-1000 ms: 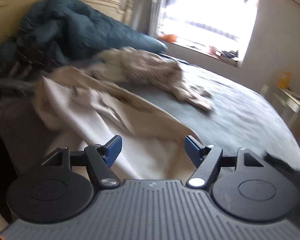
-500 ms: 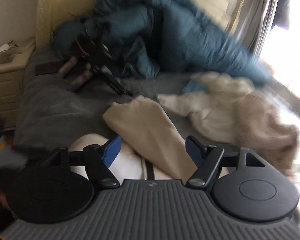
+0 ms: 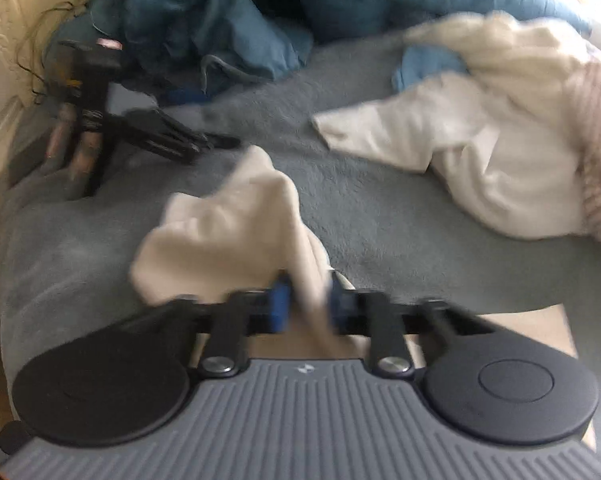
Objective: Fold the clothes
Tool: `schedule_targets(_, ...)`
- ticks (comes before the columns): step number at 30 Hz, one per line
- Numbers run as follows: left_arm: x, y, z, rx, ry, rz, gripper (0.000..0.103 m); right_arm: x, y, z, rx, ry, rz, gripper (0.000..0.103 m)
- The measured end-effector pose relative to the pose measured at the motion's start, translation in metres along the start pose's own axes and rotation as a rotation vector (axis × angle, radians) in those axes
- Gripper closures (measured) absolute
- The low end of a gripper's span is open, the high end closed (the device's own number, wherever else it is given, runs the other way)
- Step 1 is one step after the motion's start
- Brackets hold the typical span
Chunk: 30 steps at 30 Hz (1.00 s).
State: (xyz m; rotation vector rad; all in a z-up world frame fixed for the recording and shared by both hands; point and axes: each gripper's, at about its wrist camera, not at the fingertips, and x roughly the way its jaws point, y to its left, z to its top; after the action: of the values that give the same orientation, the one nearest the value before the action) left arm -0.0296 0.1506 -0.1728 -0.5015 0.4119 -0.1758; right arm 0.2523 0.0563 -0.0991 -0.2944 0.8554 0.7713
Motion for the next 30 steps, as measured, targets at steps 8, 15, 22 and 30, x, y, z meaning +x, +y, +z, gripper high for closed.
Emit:
schedule_targets(8, -0.022, -0.03, 0.01, 0.097, -0.047, 0.058, 0.074, -0.208, -0.044, -0.058, 0.264, -0.449, -0.071, 0.099)
schedule_targets(15, -0.02, -0.057, 0.026, 0.172, -0.051, 0.088, 0.075, -0.392, -0.093, -0.234, 0.571, -0.703, -0.324, 0.099)
schedule_targets(22, -0.031, -0.09, 0.024, 0.267, -0.057, 0.094, 0.077, -0.439, -0.122, -0.412, 0.909, -0.69, -0.494, 0.099)
schedule_targets(30, -0.042, -0.148, 0.011, 0.498, -0.12, 0.017, 0.079, -0.414, -0.106, -0.451, 0.878, -0.468, -0.694, 0.078)
